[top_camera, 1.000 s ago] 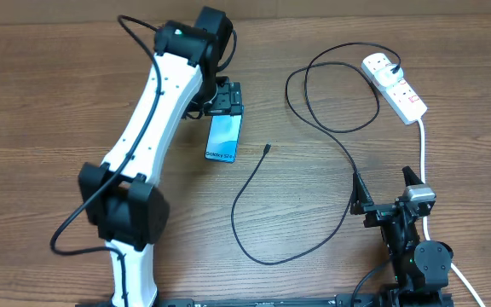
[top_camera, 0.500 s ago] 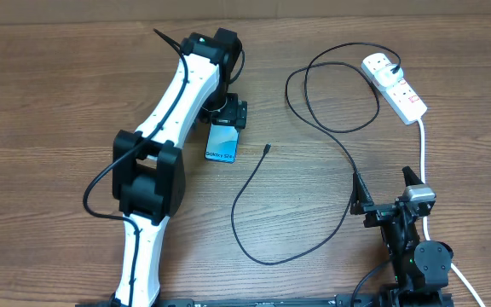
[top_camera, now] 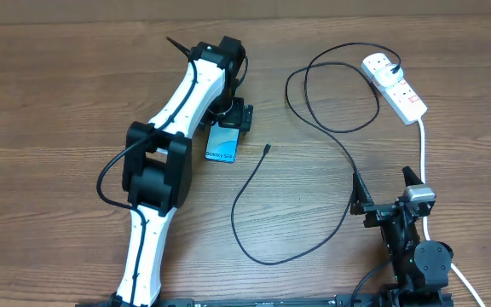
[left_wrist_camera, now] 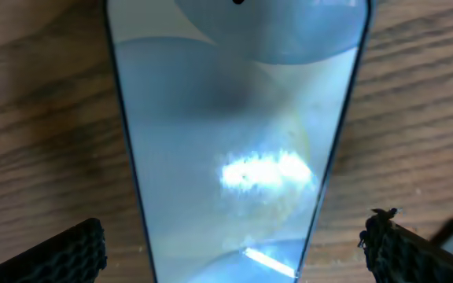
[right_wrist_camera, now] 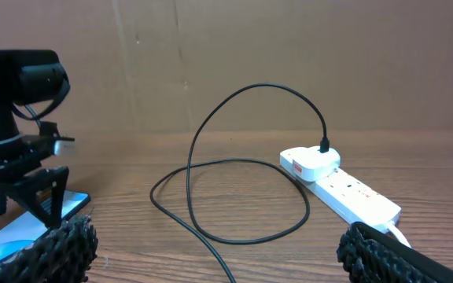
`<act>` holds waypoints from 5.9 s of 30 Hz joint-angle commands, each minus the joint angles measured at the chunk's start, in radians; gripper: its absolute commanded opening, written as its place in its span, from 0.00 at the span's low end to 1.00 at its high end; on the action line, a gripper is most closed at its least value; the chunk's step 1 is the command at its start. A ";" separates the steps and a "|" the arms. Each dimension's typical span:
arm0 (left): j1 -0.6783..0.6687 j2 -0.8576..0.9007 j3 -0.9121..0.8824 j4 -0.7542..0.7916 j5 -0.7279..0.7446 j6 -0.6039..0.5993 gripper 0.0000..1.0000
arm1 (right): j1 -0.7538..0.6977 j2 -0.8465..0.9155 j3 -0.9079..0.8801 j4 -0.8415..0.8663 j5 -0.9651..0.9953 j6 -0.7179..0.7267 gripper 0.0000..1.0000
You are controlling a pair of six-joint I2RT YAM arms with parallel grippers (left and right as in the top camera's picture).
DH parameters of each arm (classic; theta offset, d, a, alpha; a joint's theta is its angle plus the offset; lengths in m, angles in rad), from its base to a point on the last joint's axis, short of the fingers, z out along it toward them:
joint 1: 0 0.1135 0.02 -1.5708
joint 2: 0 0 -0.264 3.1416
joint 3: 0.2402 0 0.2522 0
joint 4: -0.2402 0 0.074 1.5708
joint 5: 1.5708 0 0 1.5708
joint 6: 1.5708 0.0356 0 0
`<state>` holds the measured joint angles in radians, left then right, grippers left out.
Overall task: Plug charger to phone and switch on socket
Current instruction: 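Close the left gripper on the phone's long edges, then lift the phone with the left gripper and raise it upright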
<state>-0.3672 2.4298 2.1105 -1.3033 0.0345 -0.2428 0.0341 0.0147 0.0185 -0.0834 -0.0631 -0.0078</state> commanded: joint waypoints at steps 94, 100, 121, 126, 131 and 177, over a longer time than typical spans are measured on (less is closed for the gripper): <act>-0.009 0.058 -0.069 0.026 -0.015 0.027 0.97 | -0.002 -0.011 -0.010 0.003 0.002 0.001 1.00; -0.008 0.058 -0.069 0.033 -0.016 0.034 0.80 | -0.002 -0.011 -0.010 0.003 0.002 0.001 1.00; -0.006 0.057 -0.028 -0.017 -0.014 -0.028 0.74 | -0.002 -0.011 -0.010 0.003 0.002 0.001 1.00; -0.006 0.057 0.018 -0.077 0.047 -0.035 0.71 | -0.002 -0.011 -0.010 0.003 0.002 0.001 1.00; -0.006 0.057 0.072 -0.146 0.108 -0.061 0.70 | -0.002 -0.011 -0.010 0.003 0.002 0.001 1.00; 0.238 0.057 0.114 -0.346 1.500 -0.080 0.65 | -0.002 -0.011 -0.010 0.044 -0.631 0.396 1.00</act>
<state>-0.1329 2.4790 2.1983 -1.6459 1.4433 -0.3157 0.0330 0.0147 0.0185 -0.0383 -0.2886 0.1268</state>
